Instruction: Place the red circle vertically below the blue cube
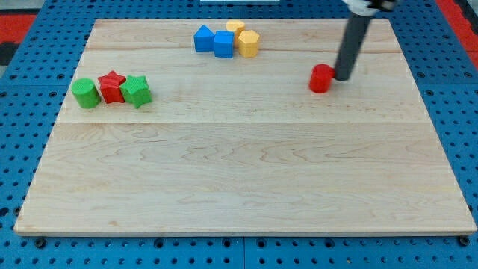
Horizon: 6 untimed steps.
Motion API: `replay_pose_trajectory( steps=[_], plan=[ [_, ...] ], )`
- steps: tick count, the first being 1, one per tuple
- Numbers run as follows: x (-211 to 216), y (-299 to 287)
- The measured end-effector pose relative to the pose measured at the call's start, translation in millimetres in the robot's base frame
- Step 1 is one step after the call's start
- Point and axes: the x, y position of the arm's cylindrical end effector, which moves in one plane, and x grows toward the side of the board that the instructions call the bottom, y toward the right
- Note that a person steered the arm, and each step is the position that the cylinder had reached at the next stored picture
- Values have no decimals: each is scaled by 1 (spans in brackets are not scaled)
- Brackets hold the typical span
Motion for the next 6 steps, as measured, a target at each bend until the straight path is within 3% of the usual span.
replay_pose_trajectory(
  steps=[1, 4, 6],
  plan=[
    [-2, -40],
    [-3, -6],
    [11, -37]
  ],
)
